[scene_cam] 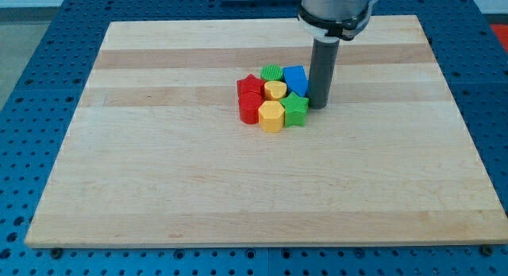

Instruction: Push the red blocks upwards slightly

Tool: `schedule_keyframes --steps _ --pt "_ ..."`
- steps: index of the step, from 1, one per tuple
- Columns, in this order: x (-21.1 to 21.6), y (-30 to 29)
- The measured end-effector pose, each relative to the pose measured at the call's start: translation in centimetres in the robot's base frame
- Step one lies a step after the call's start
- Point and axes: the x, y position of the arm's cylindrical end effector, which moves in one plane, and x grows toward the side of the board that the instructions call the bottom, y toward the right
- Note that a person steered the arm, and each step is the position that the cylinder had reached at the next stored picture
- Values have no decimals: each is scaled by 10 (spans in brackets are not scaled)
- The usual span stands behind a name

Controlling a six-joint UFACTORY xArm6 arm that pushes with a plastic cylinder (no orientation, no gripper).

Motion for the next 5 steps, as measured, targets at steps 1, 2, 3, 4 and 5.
schedule_keyframes --steps 1,2,3,4,5 --pt "5 0" --pt "52 16" --pt "92 3" --pt "85 -45" --pt "59 -95"
